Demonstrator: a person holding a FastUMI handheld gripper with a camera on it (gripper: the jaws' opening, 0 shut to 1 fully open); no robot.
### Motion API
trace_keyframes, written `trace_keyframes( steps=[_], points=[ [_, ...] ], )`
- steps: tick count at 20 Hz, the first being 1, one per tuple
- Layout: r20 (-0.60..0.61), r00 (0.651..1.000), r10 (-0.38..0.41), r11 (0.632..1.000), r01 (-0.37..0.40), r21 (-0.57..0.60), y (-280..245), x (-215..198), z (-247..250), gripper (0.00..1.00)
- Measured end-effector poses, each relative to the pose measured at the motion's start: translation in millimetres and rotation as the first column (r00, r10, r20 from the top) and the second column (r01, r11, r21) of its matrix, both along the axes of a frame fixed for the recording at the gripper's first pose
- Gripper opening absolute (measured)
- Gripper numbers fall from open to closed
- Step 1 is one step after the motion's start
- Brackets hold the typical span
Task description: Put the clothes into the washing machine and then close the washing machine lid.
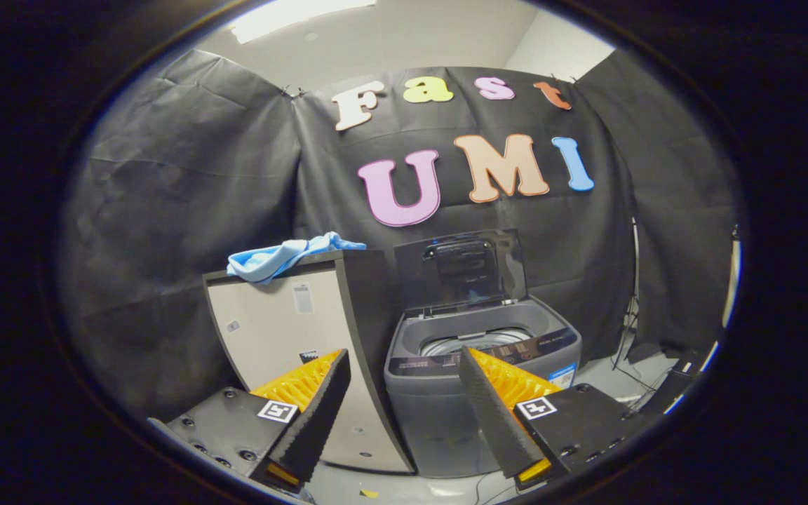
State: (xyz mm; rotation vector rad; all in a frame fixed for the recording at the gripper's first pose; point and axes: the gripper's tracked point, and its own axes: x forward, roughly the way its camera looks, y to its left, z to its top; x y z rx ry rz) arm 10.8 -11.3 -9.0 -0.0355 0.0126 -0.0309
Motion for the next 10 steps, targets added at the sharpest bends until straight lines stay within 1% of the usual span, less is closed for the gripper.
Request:
trace_keyframes(
  steps=[6, 10],
  points=[
    [-0.029, 1.000, -0.001, 1.000, 0.001, -0.021, 5, 17, -9, 0.97],
    [-0.078, 0.997, 0.013, 1.000, -0.013, 0.005, 24, 28, -14, 0.98]
  ],
)
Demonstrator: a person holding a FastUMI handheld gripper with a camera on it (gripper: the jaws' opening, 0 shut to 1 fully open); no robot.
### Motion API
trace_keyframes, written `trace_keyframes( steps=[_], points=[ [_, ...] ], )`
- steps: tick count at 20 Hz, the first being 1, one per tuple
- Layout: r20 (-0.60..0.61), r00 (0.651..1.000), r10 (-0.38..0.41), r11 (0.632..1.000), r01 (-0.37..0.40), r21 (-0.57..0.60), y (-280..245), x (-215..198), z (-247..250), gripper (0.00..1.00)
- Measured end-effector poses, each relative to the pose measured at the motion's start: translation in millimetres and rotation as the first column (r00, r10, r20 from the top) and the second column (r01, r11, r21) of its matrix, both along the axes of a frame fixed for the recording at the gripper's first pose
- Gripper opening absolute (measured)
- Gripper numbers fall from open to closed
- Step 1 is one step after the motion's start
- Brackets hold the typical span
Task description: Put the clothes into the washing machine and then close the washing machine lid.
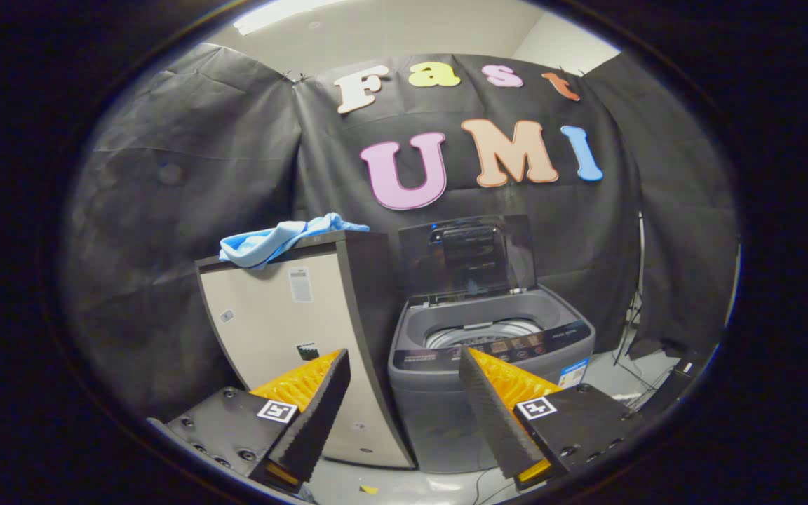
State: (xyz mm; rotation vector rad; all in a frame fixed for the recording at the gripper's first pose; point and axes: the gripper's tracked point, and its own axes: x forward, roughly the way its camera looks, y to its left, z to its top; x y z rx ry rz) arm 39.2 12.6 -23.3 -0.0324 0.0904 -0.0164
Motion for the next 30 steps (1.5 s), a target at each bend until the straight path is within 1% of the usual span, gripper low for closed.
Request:
trace_keyframes(
  steps=[4, 8, 9, 11, 12, 16, 17, 20, 23, 24, 26, 28, 30],
  points=[
    [-0.010, 1.000, 0.010, 1.000, -0.010, -0.021, 30, 10, 20, 0.97],
    [-0.012, 0.999, 0.046, 0.999, -0.046, 0.023, 79, 27, 60, 0.97],
    [-0.012, 0.999, 0.039, 0.999, -0.038, 0.028, 89, 32, 74, 0.97],
    [-0.033, 0.999, 0.002, 0.999, -0.001, 0.047, 106, 46, 98, 0.97],
    [-0.049, 0.999, 0.004, 0.998, -0.001, 0.067, 118, 54, 104, 0.97],
    [-0.097, 0.993, 0.074, 0.984, -0.057, 0.167, 168, 92, 138, 0.97],
    [-0.084, 0.993, 0.083, 0.985, -0.068, 0.160, 175, 108, 152, 0.97],
    [-0.053, 0.996, 0.068, 0.993, -0.062, 0.098, 186, 152, 186, 0.97],
    [-0.049, 0.992, 0.118, 0.988, -0.113, 0.107, 215, 198, 199, 0.97],
    [-0.049, 0.991, 0.124, 0.987, -0.119, 0.109, 221, 215, 201, 0.97],
    [-0.082, 0.990, 0.116, 0.992, -0.112, 0.060, 229, 244, 196, 0.98],
    [-0.160, 0.982, 0.098, 0.995, -0.100, -0.004, 232, 277, 183, 0.98],
    [-0.233, 0.965, 0.120, 0.991, -0.131, -0.030, 246, 309, 163, 0.97]
  ],
)
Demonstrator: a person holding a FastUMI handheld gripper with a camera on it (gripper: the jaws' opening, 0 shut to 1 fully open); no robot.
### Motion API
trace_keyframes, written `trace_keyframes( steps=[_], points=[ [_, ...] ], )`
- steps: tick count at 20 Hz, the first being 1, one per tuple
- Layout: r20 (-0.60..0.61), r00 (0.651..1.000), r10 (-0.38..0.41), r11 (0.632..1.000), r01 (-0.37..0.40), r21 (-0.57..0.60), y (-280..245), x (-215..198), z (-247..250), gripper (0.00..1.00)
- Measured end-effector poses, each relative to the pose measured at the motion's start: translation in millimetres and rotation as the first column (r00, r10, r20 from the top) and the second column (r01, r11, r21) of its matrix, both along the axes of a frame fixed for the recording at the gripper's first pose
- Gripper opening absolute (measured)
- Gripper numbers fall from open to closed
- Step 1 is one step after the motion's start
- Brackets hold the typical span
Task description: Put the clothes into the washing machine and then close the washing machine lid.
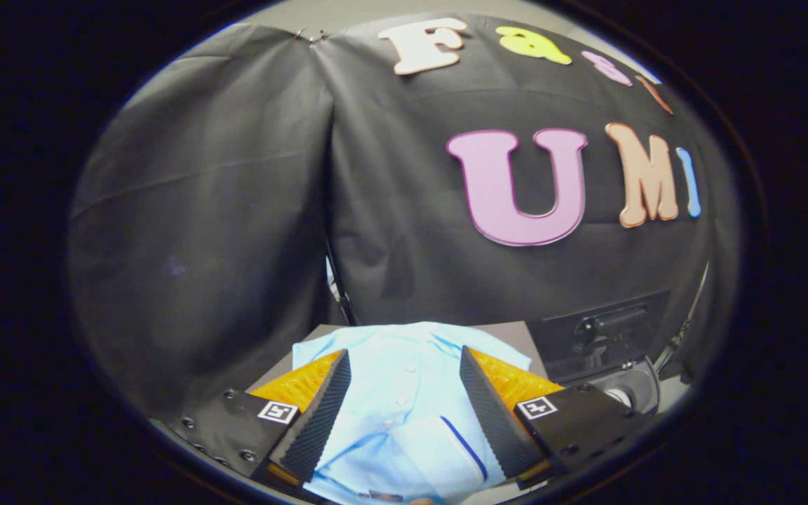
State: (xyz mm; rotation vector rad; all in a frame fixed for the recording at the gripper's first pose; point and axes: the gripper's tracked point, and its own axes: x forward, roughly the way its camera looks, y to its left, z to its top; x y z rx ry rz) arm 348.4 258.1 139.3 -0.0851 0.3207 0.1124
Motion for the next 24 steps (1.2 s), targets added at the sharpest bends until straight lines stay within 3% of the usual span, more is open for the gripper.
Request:
trace_keyframes(
  steps=[3, 5, 6, 7, 8, 12, 15, 18, 21, 22, 23, 24],
  points=[
    [-0.173, 0.984, -0.036, 0.989, 0.010, -0.150, 0, 17, -46, 0.98],
    [-0.315, 0.946, -0.074, 0.974, 0.000, -0.228, -5, 17, -83, 0.98],
    [-0.383, 0.922, -0.052, 0.979, -0.027, -0.200, -1, 13, -91, 0.99],
    [-0.329, 0.944, -0.023, 0.991, -0.023, -0.135, 4, 31, -93, 0.99],
    [-0.384, 0.923, -0.013, 0.995, -0.026, -0.097, 2, 19, -98, 0.82],
    [-0.421, 0.903, 0.080, 0.997, -0.063, 0.055, 16, 26, -95, 0.14],
    [-0.374, 0.922, 0.099, 0.994, -0.105, 0.004, 16, 28, -87, 0.14],
    [-0.311, 0.937, 0.158, 0.987, -0.150, 0.051, 28, 21, -60, 0.14],
    [-0.247, 0.952, 0.179, 0.982, -0.187, -0.011, 24, 24, -37, 0.14],
    [-0.171, 0.973, 0.153, 0.988, -0.153, 0.017, 20, 21, -21, 0.13],
    [-0.196, 0.966, 0.170, 0.985, -0.168, 0.027, 17, 22, -14, 0.01],
    [-0.178, 0.972, 0.156, 0.988, -0.150, 0.044, 7, 20, 0, 0.01]
  ],
)
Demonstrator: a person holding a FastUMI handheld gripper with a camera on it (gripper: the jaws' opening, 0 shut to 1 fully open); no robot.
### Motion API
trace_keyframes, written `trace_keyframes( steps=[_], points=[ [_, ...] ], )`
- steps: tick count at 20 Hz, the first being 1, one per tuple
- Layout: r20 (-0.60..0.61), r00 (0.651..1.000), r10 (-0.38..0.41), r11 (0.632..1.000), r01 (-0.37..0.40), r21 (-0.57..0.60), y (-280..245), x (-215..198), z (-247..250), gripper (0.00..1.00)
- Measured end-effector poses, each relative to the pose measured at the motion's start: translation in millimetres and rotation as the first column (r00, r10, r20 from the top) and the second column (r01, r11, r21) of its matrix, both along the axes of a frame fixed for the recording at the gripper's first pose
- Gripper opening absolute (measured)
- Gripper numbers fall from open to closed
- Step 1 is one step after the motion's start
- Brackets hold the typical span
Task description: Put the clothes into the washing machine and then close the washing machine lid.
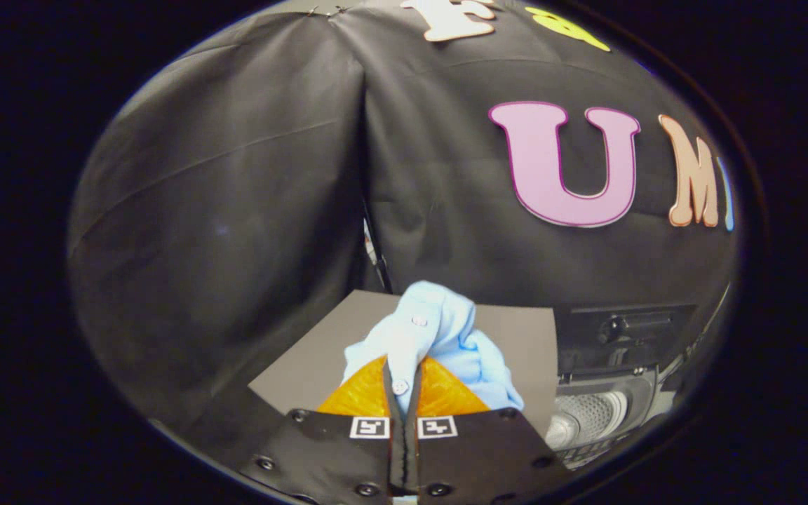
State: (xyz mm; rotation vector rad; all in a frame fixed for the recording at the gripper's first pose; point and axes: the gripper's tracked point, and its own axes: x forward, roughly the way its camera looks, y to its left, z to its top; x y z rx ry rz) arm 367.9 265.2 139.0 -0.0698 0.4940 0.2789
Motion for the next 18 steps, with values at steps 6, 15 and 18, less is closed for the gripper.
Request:
trace_keyframes(
  steps=[6, 15, 18],
  points=[
    [0.120, 0.988, -0.097, 0.991, 0.086, 0.101, -76, -48, 96, 0.00],
    [0.324, 0.916, -0.238, 0.970, 0.205, 0.131, -211, -75, 161, 0.01],
    [0.399, 0.885, -0.242, 0.970, 0.223, 0.093, -245, -78, 167, 0.01]
  ],
)
